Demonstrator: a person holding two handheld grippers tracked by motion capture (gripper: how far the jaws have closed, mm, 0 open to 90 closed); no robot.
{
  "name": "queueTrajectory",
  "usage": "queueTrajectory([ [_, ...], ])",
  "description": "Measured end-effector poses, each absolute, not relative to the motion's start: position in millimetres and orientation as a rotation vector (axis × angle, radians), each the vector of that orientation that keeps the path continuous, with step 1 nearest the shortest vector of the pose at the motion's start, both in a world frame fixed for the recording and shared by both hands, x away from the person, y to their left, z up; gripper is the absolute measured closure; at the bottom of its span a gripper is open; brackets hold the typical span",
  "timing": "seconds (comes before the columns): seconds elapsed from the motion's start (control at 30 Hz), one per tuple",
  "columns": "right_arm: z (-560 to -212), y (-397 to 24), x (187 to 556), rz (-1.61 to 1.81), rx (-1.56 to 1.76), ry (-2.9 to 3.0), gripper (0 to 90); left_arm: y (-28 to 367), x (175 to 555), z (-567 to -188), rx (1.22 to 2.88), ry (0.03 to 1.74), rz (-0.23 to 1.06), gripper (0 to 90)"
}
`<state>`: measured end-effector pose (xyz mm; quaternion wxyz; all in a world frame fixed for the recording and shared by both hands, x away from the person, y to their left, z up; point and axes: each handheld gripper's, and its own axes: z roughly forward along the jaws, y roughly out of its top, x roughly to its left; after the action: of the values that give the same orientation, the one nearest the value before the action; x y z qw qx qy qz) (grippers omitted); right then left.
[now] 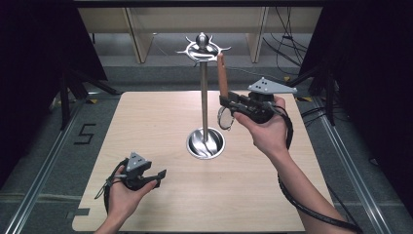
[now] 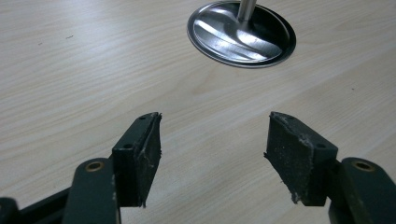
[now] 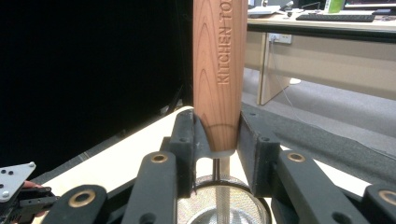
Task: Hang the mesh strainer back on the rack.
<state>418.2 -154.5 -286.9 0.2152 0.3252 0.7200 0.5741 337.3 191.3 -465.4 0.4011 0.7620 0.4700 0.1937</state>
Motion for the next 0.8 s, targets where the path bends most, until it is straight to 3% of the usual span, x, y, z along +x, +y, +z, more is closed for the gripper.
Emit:
queueTrajectory([
  [0.8, -288.7, -144.3, 423.3, 1.578, 0.94, 2.0, 69.7, 191.4, 337.1, -465.0, 1.919, 1.192, 0.485, 34.7],
])
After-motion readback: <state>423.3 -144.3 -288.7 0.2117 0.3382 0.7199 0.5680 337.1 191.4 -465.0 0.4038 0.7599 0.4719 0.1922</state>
